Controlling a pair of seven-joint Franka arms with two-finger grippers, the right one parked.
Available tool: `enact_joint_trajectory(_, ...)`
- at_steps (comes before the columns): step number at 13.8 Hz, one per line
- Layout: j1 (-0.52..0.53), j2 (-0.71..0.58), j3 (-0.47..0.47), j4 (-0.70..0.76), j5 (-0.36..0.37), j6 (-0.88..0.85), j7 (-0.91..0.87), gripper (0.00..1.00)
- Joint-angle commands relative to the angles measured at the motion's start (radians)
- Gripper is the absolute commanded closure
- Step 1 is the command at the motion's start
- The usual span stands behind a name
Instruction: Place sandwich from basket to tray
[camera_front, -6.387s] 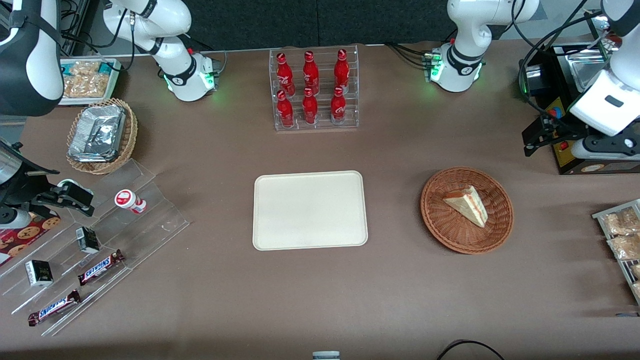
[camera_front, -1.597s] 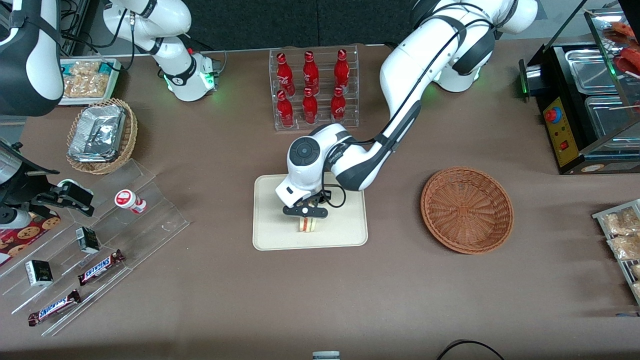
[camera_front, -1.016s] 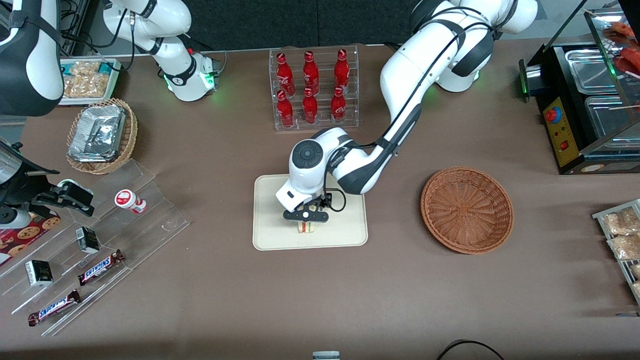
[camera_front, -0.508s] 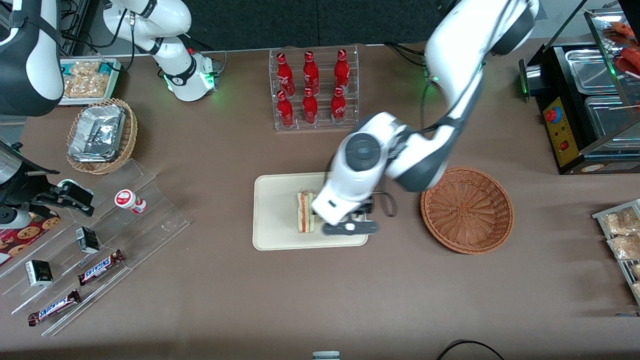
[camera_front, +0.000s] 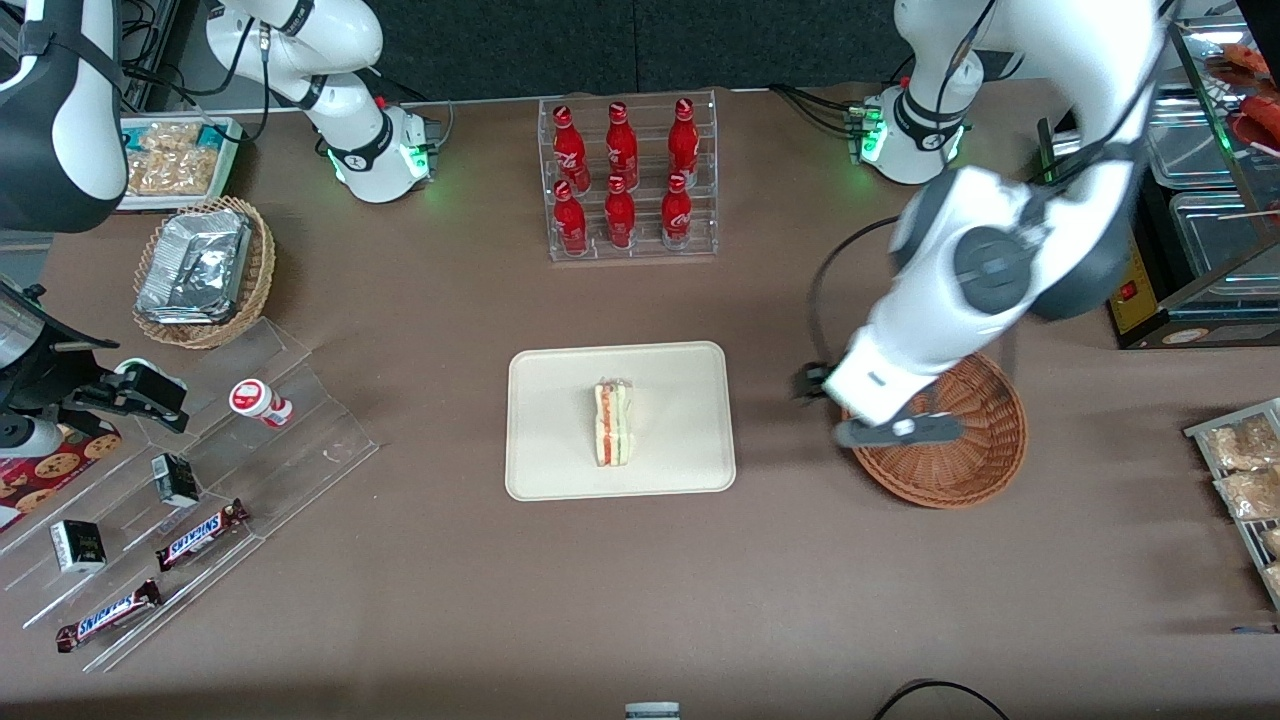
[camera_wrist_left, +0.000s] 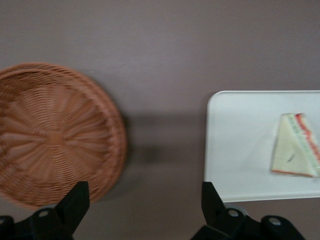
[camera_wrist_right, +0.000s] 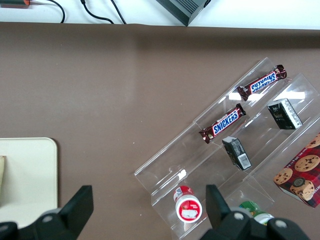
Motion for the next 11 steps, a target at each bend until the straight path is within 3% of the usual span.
enact_joint_trajectory(1,0.091,-0.212,-0.003,-0.182,-0.024,-0.003,0.100,0.01)
enact_joint_trajectory(5,0.197,-0.317,0.003,-0.135,-0.024,-0.166,0.187,0.01)
enact_joint_trajectory(8,0.211,-0.303,0.003,0.007,-0.017,-0.290,0.204,0.00)
enact_joint_trajectory(11,0.211,-0.297,0.023,0.072,-0.010,-0.307,0.282,0.00)
